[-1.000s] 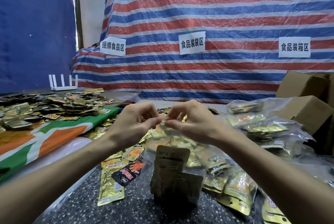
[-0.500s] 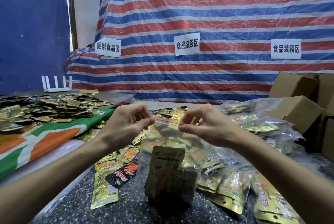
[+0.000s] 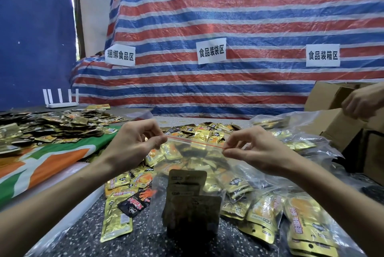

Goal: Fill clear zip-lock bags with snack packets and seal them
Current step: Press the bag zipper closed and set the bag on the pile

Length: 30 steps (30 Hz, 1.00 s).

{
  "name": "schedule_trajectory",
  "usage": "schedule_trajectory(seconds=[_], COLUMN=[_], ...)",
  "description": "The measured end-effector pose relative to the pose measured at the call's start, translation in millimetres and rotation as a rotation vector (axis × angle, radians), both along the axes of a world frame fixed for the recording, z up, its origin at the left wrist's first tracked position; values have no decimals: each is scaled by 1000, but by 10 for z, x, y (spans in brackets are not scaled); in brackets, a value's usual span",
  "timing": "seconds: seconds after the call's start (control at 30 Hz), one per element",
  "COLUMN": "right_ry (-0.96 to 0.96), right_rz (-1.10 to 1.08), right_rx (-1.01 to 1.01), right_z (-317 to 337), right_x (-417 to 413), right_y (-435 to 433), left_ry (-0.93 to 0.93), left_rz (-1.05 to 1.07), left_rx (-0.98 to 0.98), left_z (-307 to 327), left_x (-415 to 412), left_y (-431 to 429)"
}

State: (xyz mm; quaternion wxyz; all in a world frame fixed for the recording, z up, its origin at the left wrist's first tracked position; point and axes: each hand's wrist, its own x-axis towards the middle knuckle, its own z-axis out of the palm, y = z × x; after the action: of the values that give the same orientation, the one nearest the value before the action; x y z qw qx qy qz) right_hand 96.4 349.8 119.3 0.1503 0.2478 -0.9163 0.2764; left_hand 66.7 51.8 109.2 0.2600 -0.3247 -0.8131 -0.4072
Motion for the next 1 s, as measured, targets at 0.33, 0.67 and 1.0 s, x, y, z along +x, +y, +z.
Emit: schedule_trajectory(seconds=[0.33,0.67,1.0], right_ry=[42,93,-285], right_rz=[6,61,64], right_rx=[-49,-149,-309], right_z=[-73,-163,-1032], right_x=[92,169,298], right_y=[177,198,-139], left_ry=[-6,-26,-213], left_rz=[-3,-8,-70], left_rx=[0,25,500], left_z=[-7,-73,-356], left_x=[-19,0,36], left_y=[16,-9,123])
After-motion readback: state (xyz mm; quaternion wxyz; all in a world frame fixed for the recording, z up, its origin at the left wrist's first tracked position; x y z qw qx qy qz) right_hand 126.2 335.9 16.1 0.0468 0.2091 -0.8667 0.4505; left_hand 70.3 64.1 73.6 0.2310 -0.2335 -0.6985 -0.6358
